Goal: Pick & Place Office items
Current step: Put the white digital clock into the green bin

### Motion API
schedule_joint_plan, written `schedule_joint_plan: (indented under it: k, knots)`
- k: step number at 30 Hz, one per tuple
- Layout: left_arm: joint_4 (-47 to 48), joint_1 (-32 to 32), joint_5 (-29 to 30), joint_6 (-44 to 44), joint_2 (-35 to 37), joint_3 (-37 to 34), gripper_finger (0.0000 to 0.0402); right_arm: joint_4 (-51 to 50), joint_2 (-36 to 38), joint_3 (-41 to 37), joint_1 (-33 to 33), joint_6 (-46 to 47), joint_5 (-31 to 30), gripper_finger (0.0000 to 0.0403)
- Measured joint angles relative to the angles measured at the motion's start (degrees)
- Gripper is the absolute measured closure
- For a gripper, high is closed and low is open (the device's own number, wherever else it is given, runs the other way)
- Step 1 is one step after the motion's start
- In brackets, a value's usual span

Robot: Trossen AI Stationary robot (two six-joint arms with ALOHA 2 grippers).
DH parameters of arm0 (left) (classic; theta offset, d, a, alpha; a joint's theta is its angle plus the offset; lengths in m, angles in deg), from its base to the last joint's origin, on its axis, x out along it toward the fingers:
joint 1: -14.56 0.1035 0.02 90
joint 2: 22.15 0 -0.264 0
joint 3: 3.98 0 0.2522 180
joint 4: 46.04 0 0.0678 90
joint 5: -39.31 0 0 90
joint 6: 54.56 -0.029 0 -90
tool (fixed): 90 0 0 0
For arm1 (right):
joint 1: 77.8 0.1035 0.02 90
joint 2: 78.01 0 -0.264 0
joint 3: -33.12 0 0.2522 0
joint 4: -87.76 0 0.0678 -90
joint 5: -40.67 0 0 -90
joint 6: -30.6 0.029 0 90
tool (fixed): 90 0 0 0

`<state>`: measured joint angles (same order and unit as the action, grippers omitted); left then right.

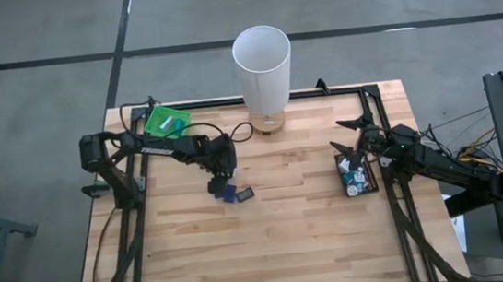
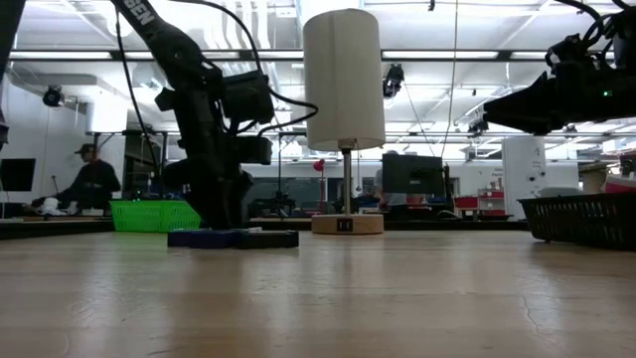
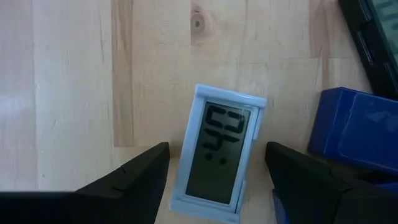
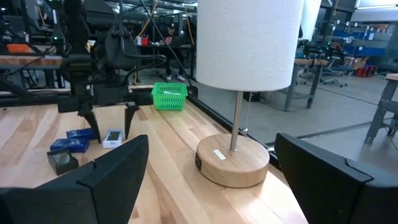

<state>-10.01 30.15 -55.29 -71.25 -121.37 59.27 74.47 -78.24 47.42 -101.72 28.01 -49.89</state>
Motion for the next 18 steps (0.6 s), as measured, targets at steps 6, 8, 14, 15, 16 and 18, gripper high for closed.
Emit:
schedule_joint_plan:
  k: [6,8,14,15,16,18]
  knots:
    - [-0.03,0.41,-0.81,-0.29,0.23,-0.06,0.0126,0.00,0.02,0.00,0.00,0.00,0.00,0.0056]
    - [-0.03,0.41,-0.83,-0.31,0.23,-0.06,0.0128,0.00,0.02,0.00,0.01,0.00,0.00,0.0054]
    - [-0.13,0.41,-1.05,-0.45,0.22,-0.06,0.0174,0.00,0.02,0.00,0.01,0.00,0.00,0.0057]
    - [-0.23,0.41,-1.05,-0.45,0.18,-0.08,0.0187,0.00,0.02,0.00,0.02,0.00,0.00,0.0058]
    - [-0.29,0.41,-1.07,-0.45,0.16,-0.08,0.0201,0.00,0.02,0.00,0.01,0.00,0.00,0.0059]
    - [-0.43,0.41,-1.05,-0.41,0.17,-0.08,0.0230,0.00,0.02,0.00,0.01,0.00,0.00,0.0060]
